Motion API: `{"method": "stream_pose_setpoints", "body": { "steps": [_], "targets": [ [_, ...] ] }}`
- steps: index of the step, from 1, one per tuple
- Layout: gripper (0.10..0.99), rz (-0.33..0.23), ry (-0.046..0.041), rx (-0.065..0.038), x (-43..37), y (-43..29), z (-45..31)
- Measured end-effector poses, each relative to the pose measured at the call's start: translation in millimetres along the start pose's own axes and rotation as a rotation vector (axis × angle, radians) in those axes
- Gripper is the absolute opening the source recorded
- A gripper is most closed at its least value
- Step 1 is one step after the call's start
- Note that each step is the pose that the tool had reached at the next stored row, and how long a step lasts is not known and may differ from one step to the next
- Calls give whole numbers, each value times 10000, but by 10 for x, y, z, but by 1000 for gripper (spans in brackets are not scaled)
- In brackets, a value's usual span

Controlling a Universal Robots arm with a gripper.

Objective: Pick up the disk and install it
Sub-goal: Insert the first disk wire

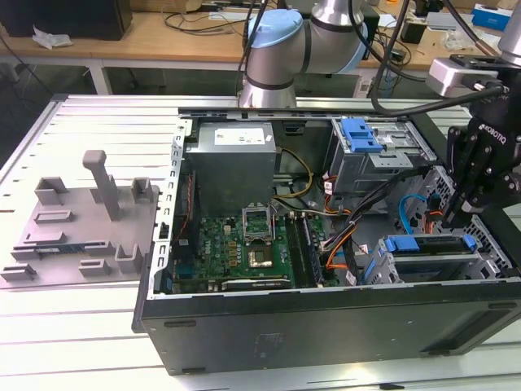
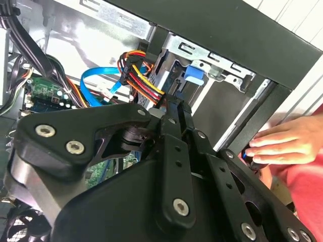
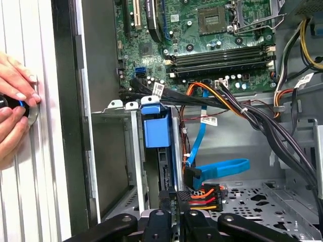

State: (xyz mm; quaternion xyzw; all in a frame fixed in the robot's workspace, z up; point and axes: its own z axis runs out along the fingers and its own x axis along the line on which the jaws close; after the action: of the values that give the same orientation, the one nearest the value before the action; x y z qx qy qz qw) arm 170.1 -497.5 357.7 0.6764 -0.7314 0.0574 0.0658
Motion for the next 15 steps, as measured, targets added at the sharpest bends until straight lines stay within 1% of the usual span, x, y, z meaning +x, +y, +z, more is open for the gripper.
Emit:
{"method": "stream_pose_setpoints", "body": {
  "steps": [5, 15],
  "targets": [
    [165, -197, -4, 35, -2, 2, 11],
    [165, -216, -16, 37, 7, 2, 18]
  ]
}}
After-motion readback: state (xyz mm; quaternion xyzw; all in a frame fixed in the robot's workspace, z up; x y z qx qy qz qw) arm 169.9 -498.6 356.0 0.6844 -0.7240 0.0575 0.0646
